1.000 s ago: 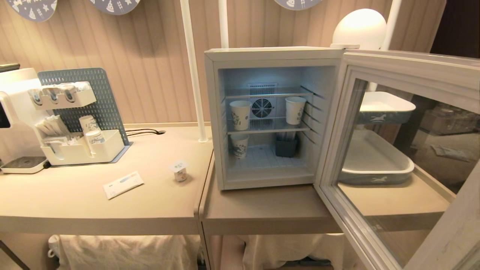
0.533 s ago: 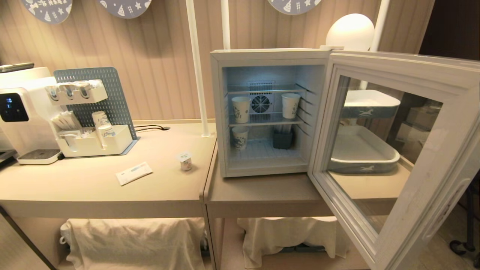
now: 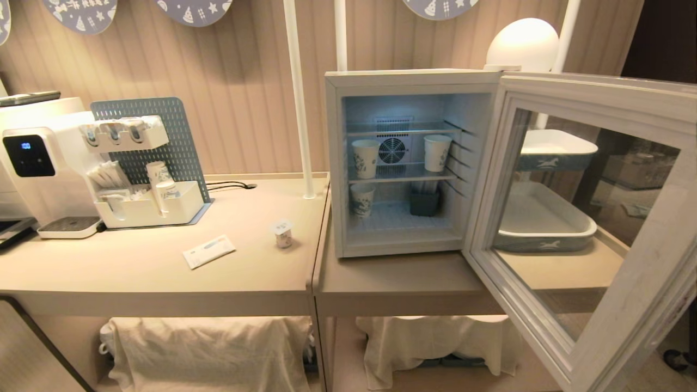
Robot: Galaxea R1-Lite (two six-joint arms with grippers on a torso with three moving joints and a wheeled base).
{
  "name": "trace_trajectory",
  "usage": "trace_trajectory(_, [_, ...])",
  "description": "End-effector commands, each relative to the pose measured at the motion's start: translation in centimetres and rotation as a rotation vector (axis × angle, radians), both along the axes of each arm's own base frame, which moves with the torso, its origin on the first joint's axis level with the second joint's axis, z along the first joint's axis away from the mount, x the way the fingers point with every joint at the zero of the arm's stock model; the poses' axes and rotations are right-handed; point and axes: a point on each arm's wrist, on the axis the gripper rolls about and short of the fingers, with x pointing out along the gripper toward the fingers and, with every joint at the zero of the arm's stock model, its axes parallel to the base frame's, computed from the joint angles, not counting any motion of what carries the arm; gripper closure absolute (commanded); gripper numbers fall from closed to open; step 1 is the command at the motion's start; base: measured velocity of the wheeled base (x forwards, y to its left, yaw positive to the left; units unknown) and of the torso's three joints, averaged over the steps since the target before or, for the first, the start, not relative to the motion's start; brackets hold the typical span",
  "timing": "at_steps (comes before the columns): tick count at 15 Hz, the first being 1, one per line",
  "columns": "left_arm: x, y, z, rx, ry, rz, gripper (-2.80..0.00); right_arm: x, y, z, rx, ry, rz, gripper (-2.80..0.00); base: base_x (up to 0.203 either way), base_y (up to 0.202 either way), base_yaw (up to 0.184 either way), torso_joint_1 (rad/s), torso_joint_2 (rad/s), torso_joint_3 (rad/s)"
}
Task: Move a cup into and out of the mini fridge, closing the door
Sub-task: Put the yoghurt in the freezer
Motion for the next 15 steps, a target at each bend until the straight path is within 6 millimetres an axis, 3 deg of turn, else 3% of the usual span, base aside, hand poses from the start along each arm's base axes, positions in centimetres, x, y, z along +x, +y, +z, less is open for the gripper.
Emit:
trace_trajectory(1, [0.01, 0.00, -0.01, 0.000, 0.002, 0.000, 0.00, 0.00, 0.00, -0.01, 0.000, 0.001, 0.000, 0.00, 0.000, 0.190, 0.000, -0.001, 0.00, 0.002])
trace_trajectory(15, [0.01, 0.00, 0.01, -0.001, 0.001, 0.000, 0.00, 0.00, 0.00, -0.01, 0.000, 0.001, 0.002, 0.00, 0.000, 0.189, 0.001, 0.002, 0.00, 0.003])
